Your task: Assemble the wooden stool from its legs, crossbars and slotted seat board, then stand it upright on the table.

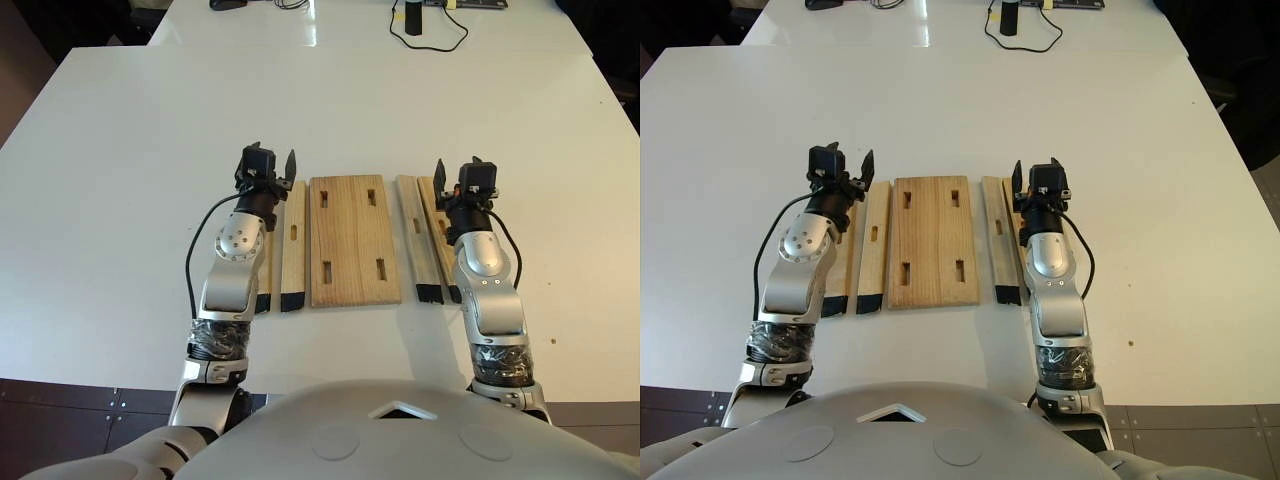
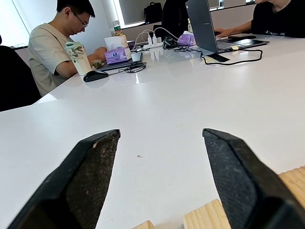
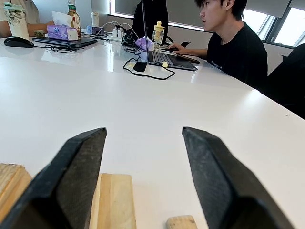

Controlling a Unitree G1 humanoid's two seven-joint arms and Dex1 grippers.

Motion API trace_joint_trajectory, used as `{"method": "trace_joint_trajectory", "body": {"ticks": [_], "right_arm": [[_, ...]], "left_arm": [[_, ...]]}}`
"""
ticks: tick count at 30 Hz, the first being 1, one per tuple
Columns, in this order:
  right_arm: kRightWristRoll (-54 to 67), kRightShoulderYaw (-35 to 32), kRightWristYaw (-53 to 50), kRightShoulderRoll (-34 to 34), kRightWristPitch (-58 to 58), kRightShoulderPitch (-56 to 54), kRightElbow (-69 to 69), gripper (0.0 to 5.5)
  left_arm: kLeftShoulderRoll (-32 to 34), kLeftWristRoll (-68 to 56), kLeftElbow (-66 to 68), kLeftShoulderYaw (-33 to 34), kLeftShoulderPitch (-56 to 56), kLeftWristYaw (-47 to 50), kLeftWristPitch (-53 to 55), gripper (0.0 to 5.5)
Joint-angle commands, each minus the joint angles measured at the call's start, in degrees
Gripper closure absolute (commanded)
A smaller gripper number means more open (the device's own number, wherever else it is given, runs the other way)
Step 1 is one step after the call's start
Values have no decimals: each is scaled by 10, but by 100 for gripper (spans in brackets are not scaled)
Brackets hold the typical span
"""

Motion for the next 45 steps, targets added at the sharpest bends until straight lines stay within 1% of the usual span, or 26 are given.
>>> {"method": "trace_joint_trajectory", "body": {"ticks": [1, 2, 4, 9, 15, 20, 21, 22, 23, 25, 27, 30, 33, 38, 42, 45], "right_arm": [[-2, -2, 1, -2, -3, -3, 1, 257], [-1, -4, 2, -3, -3, -3, 2, 257], [-2, -4, 2, -3, -4, -3, 4, 257], [-5, 2, 0, 0, -2, -1, 2, 257], [-6, 0, -9, 4, -7, 14, 3, 257], [-10, 5, -14, 11, -12, 16, 5, 257], [-10, 4, -15, 11, -14, 19, 5, 257], [-11, 2, -16, 11, -16, 22, 5, 257], [-11, 0, -17, 10, -16, 26, 2, 257], [-12, -7, -25, 13, -15, 42, -16, 257], [-17, -12, -41, 22, -19, 69, -31, 257], [-23, -8, -64, 40, -27, 103, -43, 257], [-29, 1, -81, 56, -32, 130, -53, 257], [-33, 6, -85, 59, -29, 139, -61, 257], [-30, 1, -83, 54, -26, 139, -65, 257], [-30, 2, -80, 52, -27, 141, -62, 257]], "left_arm": [[4, -5, 2, 6, -6, -5, 4, 228], [4, -5, 3, 7, -6, -6, 3, 246], [3, -5, 1, 6, -6, -5, 4, 266], [5, -1, -2, 7, -6, -3, 12, 266], [49, -14, -19, 40, 17, -32, 52, 266], [44, -17, -23, 31, 21, -40, 64, 266], [48, -21, -36, 33, 30, -46, 81, 266], [56, -27, -57, 38, 44, -54, 110, 266], [73, -33, -97, 47, 64, -67, 163, 266], [134, -54, -210, 73, 104, -105, 316, 266], [209, -81, -292, 94, 122, -157, 422, 266], [298, -123, -342, 124, 120, -220, 527, 266], [337, -165, -359, 132, 87, -250, 615, 266], [340, -183, -370, 135, 94, -237, 702, 266], [334, -195, -381, 132, 102, -231, 723, 266], [308, -208, -392, 132, 96, -225, 752, 266]]}}
